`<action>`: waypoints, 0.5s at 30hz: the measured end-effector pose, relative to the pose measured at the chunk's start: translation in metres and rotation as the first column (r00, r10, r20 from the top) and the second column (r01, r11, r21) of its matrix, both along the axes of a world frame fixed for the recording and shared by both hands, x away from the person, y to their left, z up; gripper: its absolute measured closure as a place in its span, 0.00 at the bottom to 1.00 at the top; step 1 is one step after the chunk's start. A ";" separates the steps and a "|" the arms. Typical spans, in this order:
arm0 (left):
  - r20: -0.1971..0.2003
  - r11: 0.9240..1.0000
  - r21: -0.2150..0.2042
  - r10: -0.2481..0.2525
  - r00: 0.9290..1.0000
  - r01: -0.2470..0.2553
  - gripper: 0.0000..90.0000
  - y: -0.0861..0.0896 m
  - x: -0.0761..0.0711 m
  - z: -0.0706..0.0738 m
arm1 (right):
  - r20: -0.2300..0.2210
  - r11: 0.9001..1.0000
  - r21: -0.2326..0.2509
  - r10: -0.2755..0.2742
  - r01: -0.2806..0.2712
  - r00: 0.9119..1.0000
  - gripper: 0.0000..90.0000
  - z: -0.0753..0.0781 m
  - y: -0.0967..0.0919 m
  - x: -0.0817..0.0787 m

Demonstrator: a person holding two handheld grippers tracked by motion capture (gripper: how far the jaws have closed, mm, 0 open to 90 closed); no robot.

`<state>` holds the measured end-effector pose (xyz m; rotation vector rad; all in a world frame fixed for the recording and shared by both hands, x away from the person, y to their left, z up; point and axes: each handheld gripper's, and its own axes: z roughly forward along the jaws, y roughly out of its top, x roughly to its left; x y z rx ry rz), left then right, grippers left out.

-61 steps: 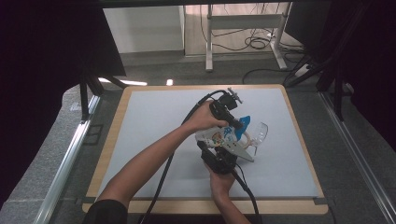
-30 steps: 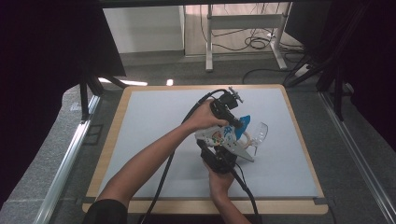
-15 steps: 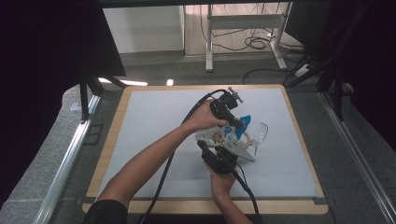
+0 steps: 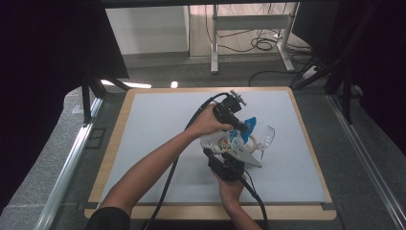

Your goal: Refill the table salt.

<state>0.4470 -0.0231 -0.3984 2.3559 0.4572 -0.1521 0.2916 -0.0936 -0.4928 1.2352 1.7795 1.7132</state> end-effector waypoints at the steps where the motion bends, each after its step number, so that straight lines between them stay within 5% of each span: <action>1: 0.002 1.000 0.000 0.001 1.000 -0.001 1.00 0.001 0.000 0.000 | -0.001 1.000 -0.004 0.003 -0.003 1.000 0.69 -0.001 0.000 -0.001; 15: 0.006 0.998 -0.055 0.015 1.000 -0.015 0.99 0.017 -0.008 -0.004 | 0.033 0.991 -0.136 0.024 -0.019 0.999 0.66 -0.018 -0.003 -0.007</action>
